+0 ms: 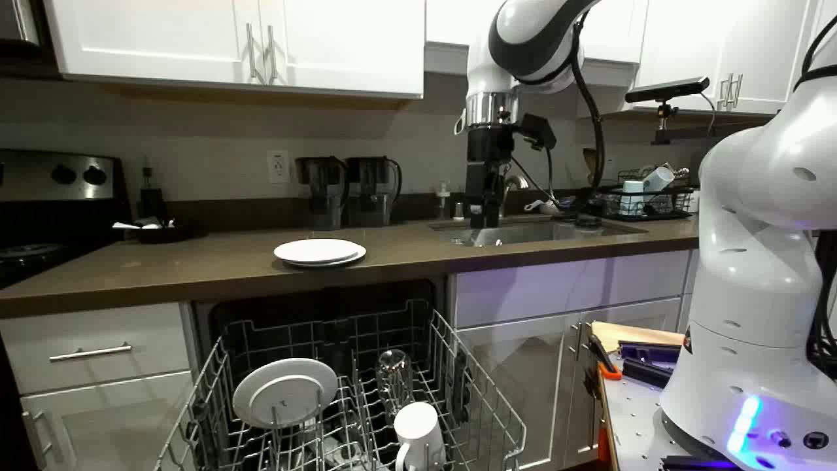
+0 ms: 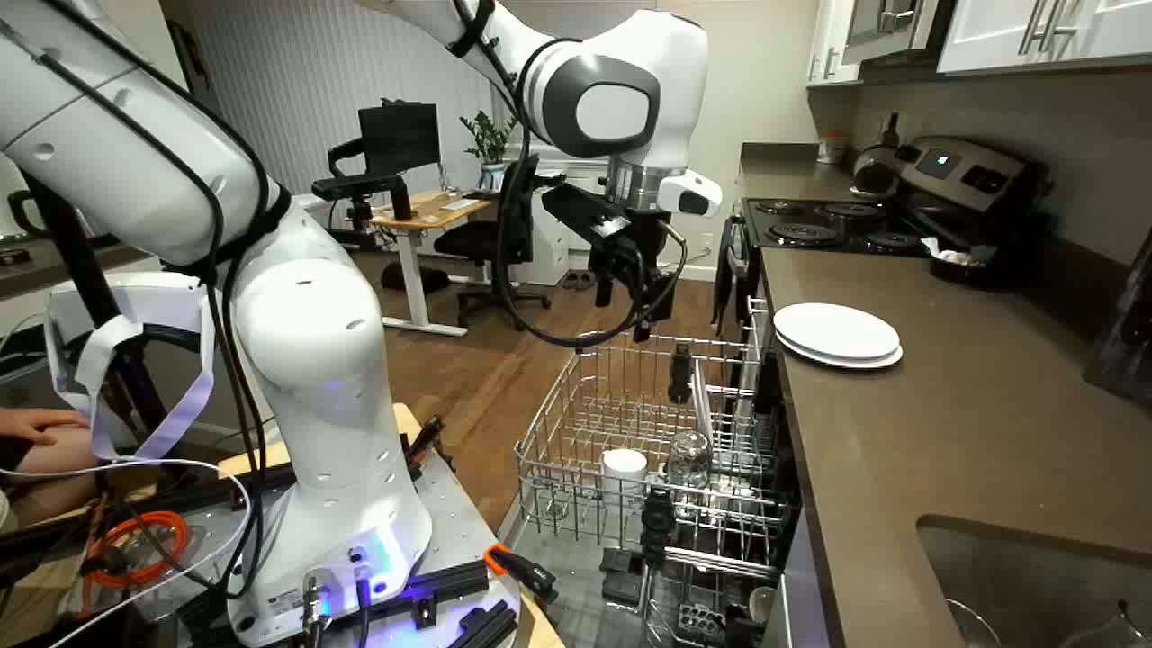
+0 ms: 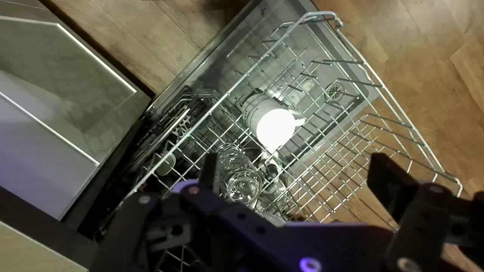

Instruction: Move the glass jar to the left side of the dishwasher rack

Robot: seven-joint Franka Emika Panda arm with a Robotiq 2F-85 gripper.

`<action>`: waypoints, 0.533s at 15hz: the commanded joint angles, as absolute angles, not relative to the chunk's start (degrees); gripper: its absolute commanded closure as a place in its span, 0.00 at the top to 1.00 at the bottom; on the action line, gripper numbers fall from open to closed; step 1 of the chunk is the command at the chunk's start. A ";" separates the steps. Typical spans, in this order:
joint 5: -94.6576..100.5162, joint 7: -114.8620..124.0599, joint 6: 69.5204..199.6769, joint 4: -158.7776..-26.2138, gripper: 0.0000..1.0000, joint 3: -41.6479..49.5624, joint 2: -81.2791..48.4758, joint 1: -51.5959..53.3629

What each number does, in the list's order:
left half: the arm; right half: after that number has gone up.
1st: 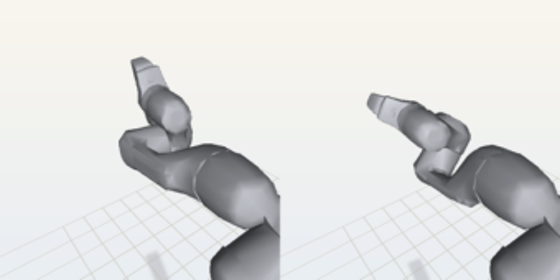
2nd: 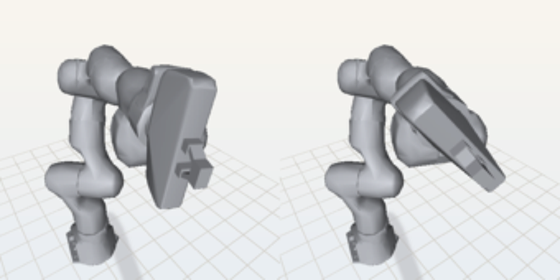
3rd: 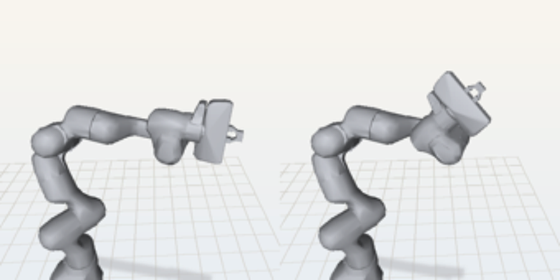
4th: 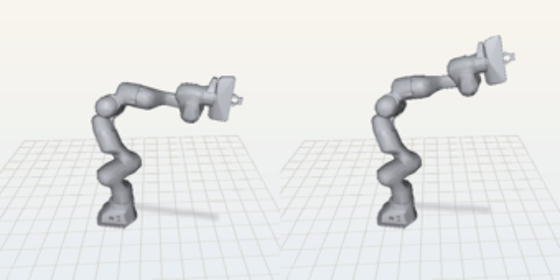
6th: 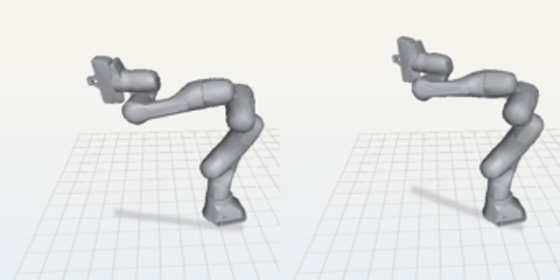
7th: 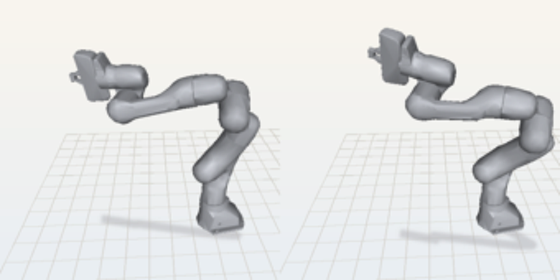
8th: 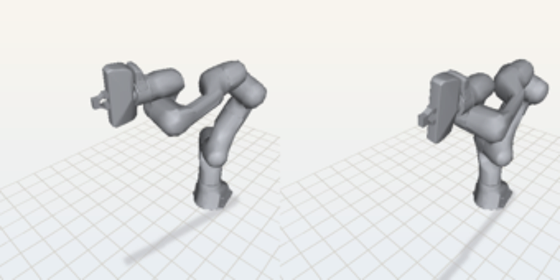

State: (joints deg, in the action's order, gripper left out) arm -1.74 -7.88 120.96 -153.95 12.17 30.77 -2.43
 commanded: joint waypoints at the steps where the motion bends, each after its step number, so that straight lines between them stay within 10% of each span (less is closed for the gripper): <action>1: -2.48 -8.49 120.83 -153.87 1.00 10.94 30.63 -3.70; 8: 2.25 -8.33 117.78 -148.96 1.00 8.58 26.46 -3.79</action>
State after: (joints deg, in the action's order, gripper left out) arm -0.86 -7.88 120.63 -153.50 11.45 30.53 -2.53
